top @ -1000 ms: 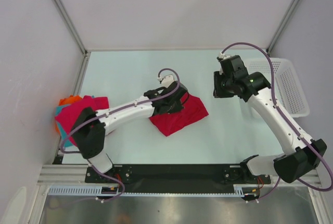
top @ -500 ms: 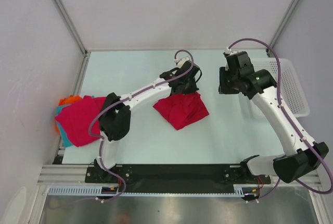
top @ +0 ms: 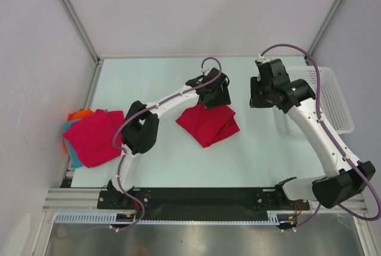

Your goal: Fold and stack the t-shirts

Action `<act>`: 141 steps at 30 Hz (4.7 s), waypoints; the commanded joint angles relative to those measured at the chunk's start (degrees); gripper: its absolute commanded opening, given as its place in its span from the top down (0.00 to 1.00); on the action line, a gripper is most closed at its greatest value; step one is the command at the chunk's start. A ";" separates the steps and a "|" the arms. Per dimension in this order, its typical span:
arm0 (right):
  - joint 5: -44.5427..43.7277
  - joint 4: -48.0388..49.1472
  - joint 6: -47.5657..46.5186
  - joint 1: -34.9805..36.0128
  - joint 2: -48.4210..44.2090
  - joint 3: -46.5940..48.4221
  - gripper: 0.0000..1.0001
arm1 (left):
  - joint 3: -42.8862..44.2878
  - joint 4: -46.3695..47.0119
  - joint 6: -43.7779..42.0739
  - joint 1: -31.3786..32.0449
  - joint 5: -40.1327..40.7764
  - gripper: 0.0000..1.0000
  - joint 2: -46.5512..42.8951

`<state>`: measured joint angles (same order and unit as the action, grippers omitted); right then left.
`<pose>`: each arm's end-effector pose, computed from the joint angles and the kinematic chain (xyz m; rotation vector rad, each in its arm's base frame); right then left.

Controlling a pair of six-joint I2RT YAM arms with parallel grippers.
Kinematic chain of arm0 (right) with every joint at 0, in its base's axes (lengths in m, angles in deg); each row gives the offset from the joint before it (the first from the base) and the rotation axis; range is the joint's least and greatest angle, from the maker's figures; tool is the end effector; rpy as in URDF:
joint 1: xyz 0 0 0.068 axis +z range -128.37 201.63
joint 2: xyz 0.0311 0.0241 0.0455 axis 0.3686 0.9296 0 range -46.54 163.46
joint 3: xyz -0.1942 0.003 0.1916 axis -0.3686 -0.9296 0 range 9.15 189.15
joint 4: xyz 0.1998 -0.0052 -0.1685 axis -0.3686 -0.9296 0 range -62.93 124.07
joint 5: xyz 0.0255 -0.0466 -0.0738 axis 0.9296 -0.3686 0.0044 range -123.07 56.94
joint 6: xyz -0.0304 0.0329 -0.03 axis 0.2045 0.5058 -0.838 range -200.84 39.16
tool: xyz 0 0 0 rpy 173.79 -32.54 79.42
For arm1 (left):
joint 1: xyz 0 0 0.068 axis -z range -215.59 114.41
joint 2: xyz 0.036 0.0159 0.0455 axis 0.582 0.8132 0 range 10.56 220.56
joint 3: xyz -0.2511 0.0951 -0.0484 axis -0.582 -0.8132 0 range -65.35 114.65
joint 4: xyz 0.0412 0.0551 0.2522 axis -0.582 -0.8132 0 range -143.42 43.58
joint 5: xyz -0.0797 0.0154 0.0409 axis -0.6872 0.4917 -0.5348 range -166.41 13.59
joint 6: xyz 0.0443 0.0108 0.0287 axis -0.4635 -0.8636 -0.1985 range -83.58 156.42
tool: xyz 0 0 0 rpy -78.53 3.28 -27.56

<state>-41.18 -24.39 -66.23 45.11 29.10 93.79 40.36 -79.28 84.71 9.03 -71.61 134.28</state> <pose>0.2387 0.0982 0.3839 -0.1242 2.4232 0.1298 0.3488 -0.3400 0.2295 -0.1196 2.5488 -0.5835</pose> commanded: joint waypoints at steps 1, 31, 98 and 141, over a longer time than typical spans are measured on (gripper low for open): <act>0.91 0.36 0.94 -0.19 0.39 1.23 0.66 | -2.43 0.08 -1.27 -1.99 3.01 0.29 -6.82; 7.50 18.28 7.27 12.54 26.31 -3.95 0.68 | -34.17 12.82 0.22 -8.67 0.65 0.27 -19.13; -0.32 17.67 8.86 17.30 2.85 -16.61 0.67 | -76.62 34.34 15.16 -19.93 -13.33 0.28 -64.23; 0.21 3.62 4.29 13.69 -4.18 -5.28 0.66 | -53.69 44.31 36.18 -8.04 -6.82 1.00 -16.84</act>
<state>-40.14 -19.06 -60.22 58.99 28.07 84.65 -15.90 -28.90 122.87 4.84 -78.13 117.95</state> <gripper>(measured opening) 0.335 0.056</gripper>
